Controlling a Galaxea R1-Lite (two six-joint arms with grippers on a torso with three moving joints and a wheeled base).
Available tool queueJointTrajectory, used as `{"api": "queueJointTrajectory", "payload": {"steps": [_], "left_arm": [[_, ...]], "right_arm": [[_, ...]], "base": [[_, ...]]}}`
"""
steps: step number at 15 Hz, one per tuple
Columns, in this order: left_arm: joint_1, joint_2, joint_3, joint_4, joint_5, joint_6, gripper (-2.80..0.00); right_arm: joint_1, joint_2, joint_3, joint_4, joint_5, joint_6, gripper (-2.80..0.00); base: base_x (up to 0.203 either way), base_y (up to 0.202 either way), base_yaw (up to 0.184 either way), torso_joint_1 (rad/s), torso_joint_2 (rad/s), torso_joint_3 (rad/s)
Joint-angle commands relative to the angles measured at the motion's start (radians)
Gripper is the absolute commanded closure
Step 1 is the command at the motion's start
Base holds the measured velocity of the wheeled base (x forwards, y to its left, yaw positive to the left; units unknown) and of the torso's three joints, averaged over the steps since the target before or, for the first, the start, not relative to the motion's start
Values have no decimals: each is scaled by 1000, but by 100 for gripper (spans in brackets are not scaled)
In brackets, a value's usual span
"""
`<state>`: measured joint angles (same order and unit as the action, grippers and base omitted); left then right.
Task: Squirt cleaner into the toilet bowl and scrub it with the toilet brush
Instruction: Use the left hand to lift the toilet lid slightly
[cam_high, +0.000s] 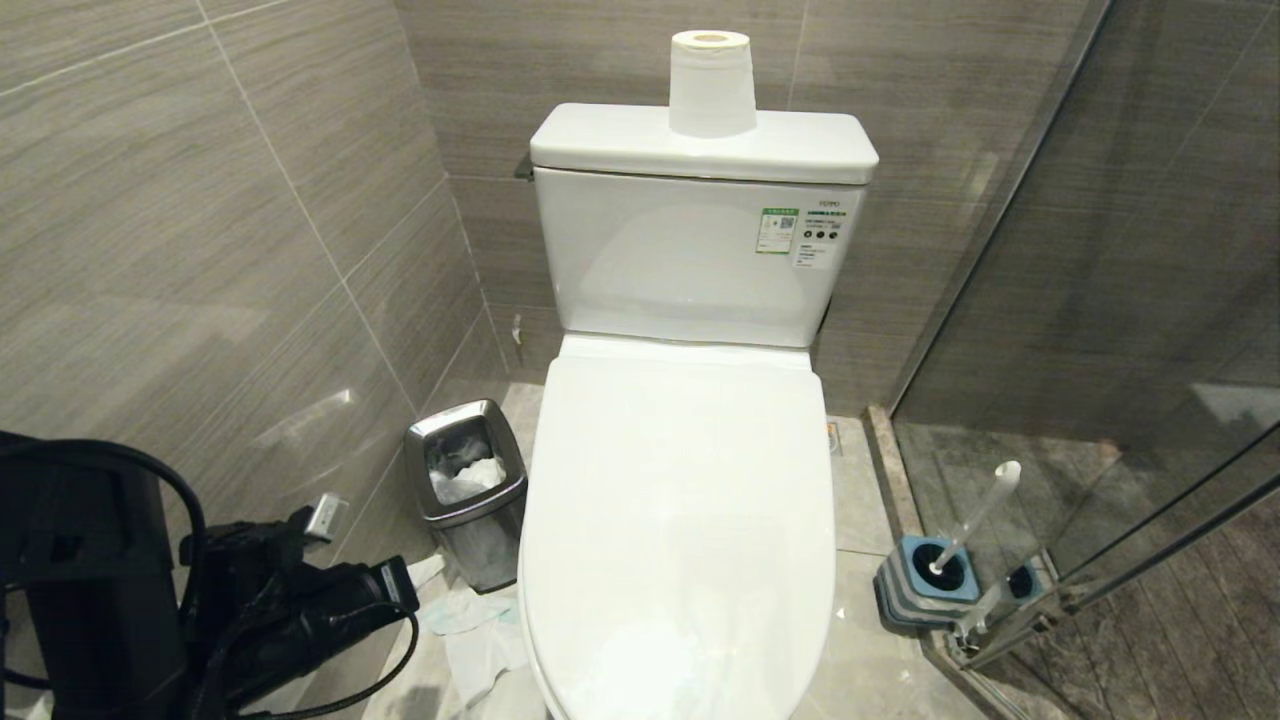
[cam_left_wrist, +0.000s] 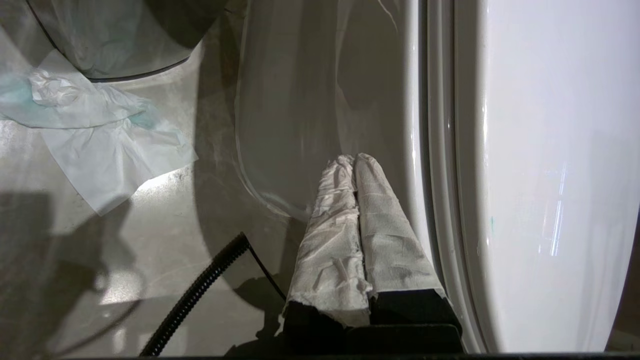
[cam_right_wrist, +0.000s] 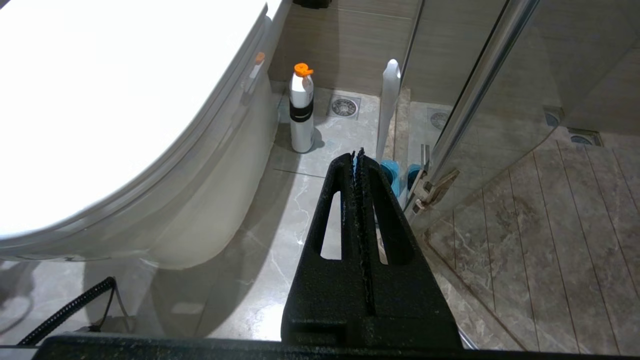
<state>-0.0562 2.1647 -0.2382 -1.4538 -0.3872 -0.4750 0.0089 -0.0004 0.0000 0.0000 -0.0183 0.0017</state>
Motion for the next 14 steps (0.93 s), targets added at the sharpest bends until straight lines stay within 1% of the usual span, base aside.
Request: {"api": "queueJointTrajectory", "payload": {"steps": [1, 4, 6, 7, 9, 10, 11, 12, 14], "left_arm": [[1, 14, 41, -74, 0, 10, 0], [-5, 23, 32, -76, -4, 65, 0], [-39, 18, 33, -76, -16, 82, 0], [-58, 6, 43, -76, -15, 88, 0], [-65, -6, 75, -76, -13, 87, 0], [-74, -14, 109, -76, -15, 85, 0], [-97, -22, 143, -76, -17, 69, 0], [-120, -30, 160, -76, -18, 23, 0], [-139, -69, 153, -76, -18, -48, 0]], "right_arm": [[0, 0, 2, 0, 0, 0, 0], [0, 0, 2, 0, 0, 0, 0], [0, 0, 2, 0, 0, 0, 0], [0, 0, 2, 0, 0, 0, 0], [0, 0, 2, 0, 0, 0, 0], [0, 0, 2, 0, 0, 0, 0], [0, 0, 2, 0, 0, 0, 0], [0, 0, 2, 0, 0, 0, 0], [0, 0, 2, 0, 0, 0, 0]], "base": [[0, 0, 0, 0, 0, 0], [0, 0, 0, 0, 0, 0], [0, 0, 0, 0, 0, 0], [0, 0, 0, 0, 0, 0], [0, 0, 0, 0, 0, 0], [0, 0, 0, 0, 0, 0], [0, 0, 0, 0, 0, 0], [0, 0, 0, 0, 0, 0], [0, 0, 0, 0, 0, 0]]}}
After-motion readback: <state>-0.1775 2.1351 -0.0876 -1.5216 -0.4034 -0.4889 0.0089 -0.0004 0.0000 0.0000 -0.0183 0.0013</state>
